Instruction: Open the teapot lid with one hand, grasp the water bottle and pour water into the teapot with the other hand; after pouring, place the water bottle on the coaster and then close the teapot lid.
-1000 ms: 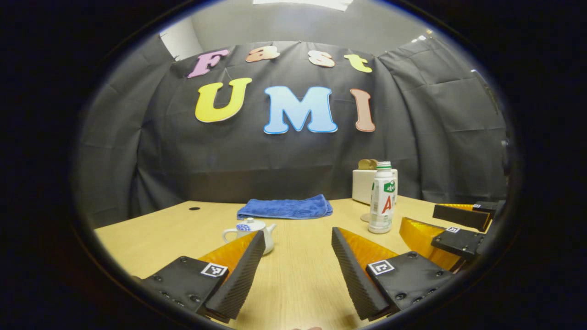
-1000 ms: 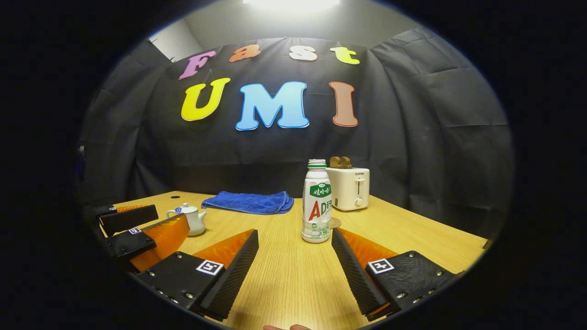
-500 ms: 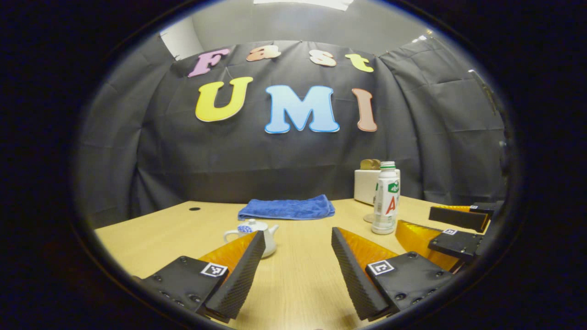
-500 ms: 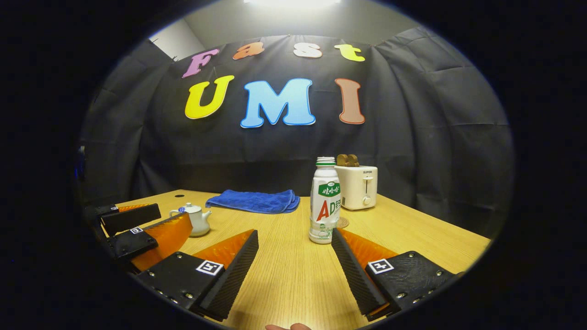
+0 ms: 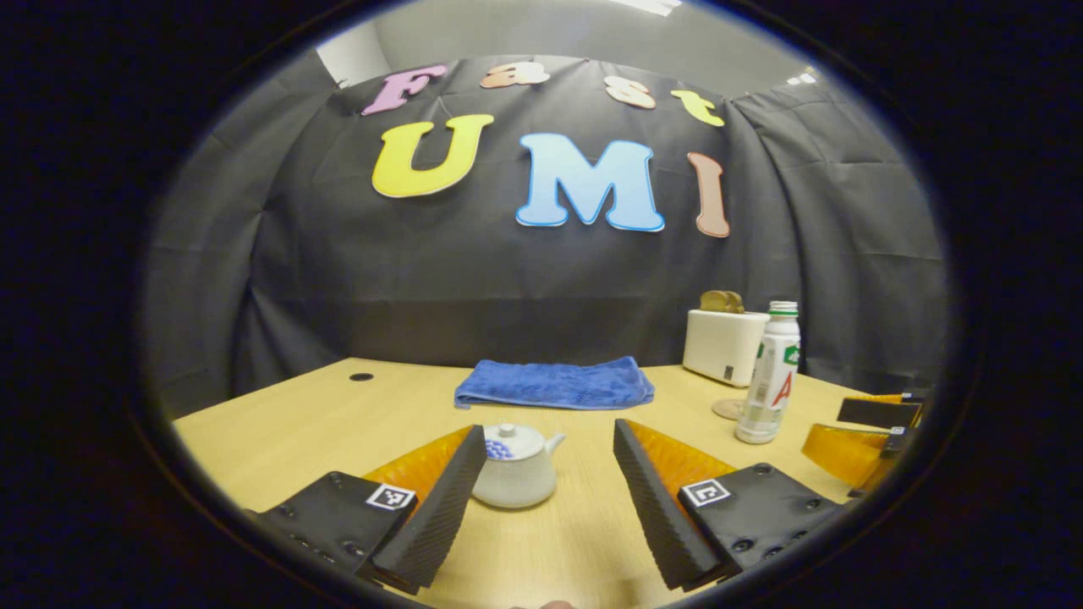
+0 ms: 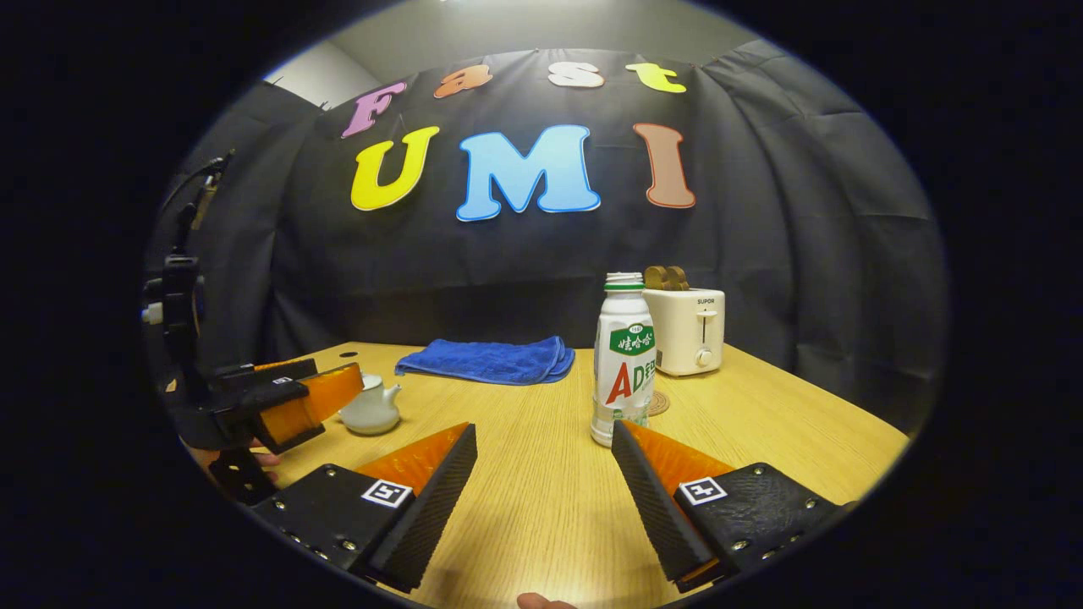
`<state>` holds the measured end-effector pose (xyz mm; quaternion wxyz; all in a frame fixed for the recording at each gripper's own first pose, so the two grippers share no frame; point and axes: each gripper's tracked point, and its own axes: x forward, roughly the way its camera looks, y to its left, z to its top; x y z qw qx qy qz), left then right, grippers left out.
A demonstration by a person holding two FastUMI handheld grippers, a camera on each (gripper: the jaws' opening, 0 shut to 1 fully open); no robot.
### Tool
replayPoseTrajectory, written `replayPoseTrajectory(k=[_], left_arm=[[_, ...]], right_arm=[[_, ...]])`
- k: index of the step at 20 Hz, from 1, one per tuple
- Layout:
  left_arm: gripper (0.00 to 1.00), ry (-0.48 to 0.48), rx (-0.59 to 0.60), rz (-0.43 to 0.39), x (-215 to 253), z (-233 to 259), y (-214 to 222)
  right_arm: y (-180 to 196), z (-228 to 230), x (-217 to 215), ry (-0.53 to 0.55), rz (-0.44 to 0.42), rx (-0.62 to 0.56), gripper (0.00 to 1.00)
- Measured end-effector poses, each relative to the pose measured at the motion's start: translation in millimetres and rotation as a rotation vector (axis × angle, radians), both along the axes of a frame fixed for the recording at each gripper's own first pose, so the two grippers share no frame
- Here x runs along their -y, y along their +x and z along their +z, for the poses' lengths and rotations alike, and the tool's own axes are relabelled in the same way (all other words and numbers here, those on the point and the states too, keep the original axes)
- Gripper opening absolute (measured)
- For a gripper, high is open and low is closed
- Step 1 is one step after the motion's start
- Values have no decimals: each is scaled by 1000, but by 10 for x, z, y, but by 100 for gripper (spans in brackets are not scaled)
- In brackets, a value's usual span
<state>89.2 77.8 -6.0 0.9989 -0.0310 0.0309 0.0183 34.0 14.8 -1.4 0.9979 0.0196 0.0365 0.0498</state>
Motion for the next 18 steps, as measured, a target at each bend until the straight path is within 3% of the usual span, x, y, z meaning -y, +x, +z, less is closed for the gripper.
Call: replayPoseTrajectory(k=[9,13,16,17,18], left_arm=[[100,6,-56,38,-313,-126,660],[100,-16,-128,50,-363,-340,753],[100,-14,-115,68,-433,-266,763],[94,-12,-114,70,-442,-287,776],[80,0,-115,73,-448,-289,791]], right_arm=[[-15,86,84,14,-3,16,99],[-11,89,113,28,-6,14,99],[-3,81,122,32,-9,13,99],[-1,71,113,32,-6,8,99],[-1,63,107,30,-4,4,99]])
